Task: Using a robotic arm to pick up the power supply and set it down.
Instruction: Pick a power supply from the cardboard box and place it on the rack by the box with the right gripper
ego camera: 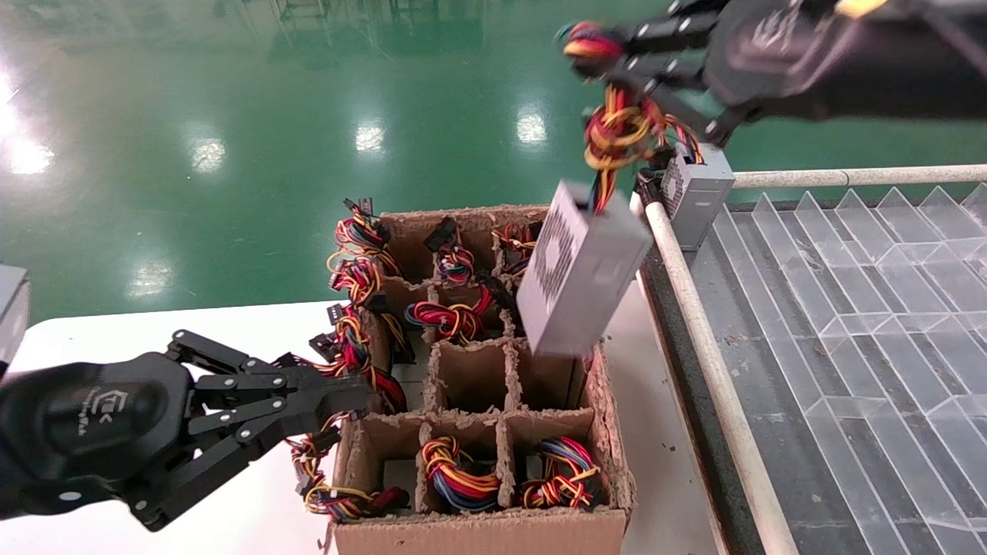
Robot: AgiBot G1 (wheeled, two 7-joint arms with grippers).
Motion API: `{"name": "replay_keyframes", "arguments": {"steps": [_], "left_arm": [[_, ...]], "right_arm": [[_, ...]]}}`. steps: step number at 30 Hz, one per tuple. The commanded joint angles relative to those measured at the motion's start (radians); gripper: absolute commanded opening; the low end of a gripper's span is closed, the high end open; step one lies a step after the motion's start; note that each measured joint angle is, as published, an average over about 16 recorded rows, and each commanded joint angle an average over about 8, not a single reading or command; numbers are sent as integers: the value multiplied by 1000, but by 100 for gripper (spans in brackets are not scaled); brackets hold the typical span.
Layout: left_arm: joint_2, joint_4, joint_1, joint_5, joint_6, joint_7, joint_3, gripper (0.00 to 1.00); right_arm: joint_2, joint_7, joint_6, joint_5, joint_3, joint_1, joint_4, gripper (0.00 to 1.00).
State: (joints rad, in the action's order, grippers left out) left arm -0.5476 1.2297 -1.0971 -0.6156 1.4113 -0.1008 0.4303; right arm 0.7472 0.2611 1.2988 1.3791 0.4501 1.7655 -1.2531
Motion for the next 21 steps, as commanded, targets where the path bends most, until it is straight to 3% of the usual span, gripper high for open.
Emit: {"name": "replay_keyframes", "arguments": {"steps": [1,11,21], "left_arm": [[0,0,0,0,0,0,0,0],[0,0,0,0,0,0,0,0],[0,0,0,0,0,0,0,0]], "right_arm": [[-7,5,7,23,2,37,-5,0],[-69,-23,48,106,6,143,47,0],[-161,-57,42,132,-3,93,139,0]]}}
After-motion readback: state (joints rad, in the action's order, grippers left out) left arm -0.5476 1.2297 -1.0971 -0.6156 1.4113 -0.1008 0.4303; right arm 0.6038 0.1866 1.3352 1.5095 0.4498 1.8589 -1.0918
